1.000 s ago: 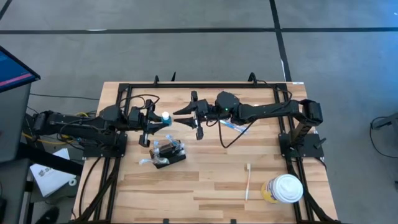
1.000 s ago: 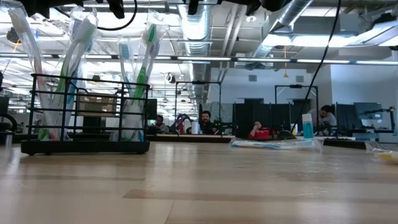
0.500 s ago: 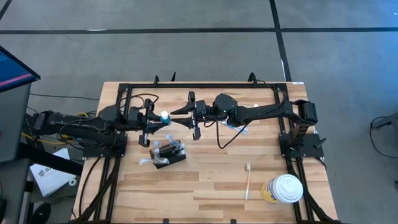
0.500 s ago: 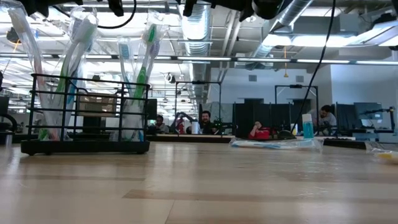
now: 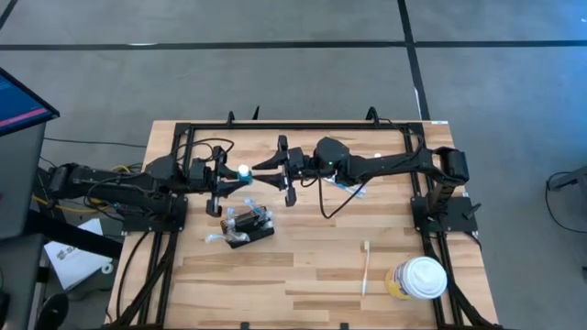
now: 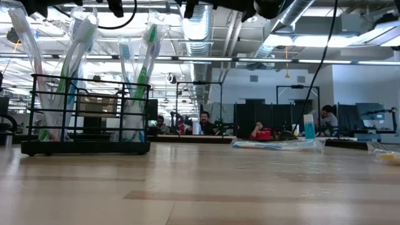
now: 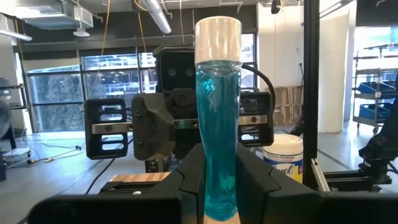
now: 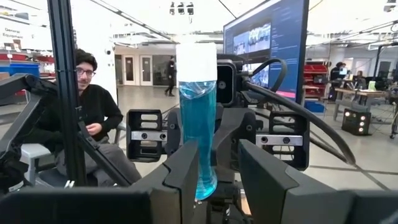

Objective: Pick & Place toothbrushing station
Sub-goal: Put the left mouthwash into the middle section of the mesh organizer

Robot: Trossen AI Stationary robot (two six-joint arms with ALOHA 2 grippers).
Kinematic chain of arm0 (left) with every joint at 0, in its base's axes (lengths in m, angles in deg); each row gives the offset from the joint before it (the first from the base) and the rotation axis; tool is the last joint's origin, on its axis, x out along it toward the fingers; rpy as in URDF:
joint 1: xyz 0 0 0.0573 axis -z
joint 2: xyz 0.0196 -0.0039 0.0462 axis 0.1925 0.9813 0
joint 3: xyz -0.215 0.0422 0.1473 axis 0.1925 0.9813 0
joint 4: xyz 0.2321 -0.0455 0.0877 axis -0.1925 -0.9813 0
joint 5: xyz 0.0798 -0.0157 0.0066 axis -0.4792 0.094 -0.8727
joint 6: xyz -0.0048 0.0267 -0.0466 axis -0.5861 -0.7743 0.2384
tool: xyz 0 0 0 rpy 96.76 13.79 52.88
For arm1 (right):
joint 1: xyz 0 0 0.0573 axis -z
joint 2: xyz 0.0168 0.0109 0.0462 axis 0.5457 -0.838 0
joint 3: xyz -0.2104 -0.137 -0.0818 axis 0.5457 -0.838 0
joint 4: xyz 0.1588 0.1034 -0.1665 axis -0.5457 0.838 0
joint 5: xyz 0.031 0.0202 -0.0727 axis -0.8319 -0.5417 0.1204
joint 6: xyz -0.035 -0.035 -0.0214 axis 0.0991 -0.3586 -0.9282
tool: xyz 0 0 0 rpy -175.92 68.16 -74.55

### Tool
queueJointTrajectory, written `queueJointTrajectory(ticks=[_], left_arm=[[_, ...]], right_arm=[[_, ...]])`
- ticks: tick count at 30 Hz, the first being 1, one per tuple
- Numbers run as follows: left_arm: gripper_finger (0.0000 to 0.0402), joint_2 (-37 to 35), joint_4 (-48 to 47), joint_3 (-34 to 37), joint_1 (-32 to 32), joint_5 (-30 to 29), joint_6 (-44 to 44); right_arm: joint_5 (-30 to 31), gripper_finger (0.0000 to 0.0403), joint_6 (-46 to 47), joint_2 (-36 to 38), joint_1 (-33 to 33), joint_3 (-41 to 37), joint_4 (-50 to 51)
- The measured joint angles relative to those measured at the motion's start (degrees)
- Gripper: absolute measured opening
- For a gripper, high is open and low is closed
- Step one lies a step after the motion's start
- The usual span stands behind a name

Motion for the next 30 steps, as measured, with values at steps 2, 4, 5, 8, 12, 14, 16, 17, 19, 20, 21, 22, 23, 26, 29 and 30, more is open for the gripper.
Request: queueJointTrajectory(ticks=[2, 4, 5, 8, 12, 14, 16, 17, 19, 20, 21, 22, 23, 26, 29, 30], left_arm=[[0.0043, -0.1, 0.3, 0.0, 0.0, -1.2, 0.0], [0.0044, -0.2, 0.1, 0.0, 0.0, -1.1, 0.0], [0.0045, -0.4, 0.0, 0.0, 0.0, -1.1, 0.0], [0.0044, -0.6, 0.1, 0.0, 0.0, -1.4, 0.0], [0.0043, 0.0, 0.6, 0.0, 0.2, -1.3, 0.0], [0.0045, 0.3, 0.8, 0.0, 0.2, -1.7, 0.0], [0.0045, 1.2, 1.1, -0.1, 0.2, -1.7, 0.0], [0.0044, 1.5, 1.4, -0.1, 0.2, -1.6, 0.0], [0.0043, 2.1, 1.5, -0.1, 0.3, -1.7, 0.0], [0.0043, 2.7, 1.8, -0.1, 0.4, -1.8, 0.0], [0.0043, 3.2, 2.2, -0.1, 0.4, -2.0, 0.0], [0.0043, 3.7, 2.3, -0.1, 0.4, -2.1, 0.0], [0.0044, 4.3, 2.5, 0.0, 0.4, -2.1, 0.0], [0.0045, 5.9, 4.6, 0.0, 0.4, -2.0, 0.0], [0.0043, 6.8, 5.2, 0.0, 0.4, -2.0, -0.3], [0.0043, 6.8, 5.3, 0.0, 0.4, -2.0, -0.3]], right_arm=[[-1.1, 0.0107, 0.0, -0.1, 0.0, 0.0, 0.6], [-1.9, 0.0107, 0.0, -0.2, -0.2, 0.0, 0.7], [-2.3, 0.0107, 0.0, -0.1, -0.2, 0.0, 0.8], [-2.2, 0.0107, 0.0, -0.1, -0.1, 0.0, 0.8], [-2.3, 0.0107, 0.0, -0.1, 0.1, 0.0, -0.4], [-2.2, 0.0107, 0.0, -0.1, -0.1, 0.0, -1.0], [-2.1, 0.0107, -0.3, -0.1, -0.1, 0.0, -1.8], [-2.0, 0.0107, -0.8, -0.1, -0.2, 0.0, -2.1], [-0.9, 0.0107, -1.5, -0.1, -0.1, 0.0, -2.3], [-0.4, 0.0107, -1.5, -0.1, -0.1, 0.0, -2.3], [-0.2, 0.0107, -1.5, -0.1, -0.1, 0.0, -2.4], [-0.1, 0.0107, -1.5, -0.1, -0.1, 0.0, -2.5], [-0.1, 0.0107, -1.5, -0.1, -0.1, 0.0, -2.6], [0.0, 0.0107, -1.6, -0.1, -0.2, 0.0, -3.0], [0.1, 0.0107, -2.0, -0.1, -0.2, 0.0, -1.4], [0.1, 0.0107, -2.0, -0.1, -0.2, 0.0, -1.0]])
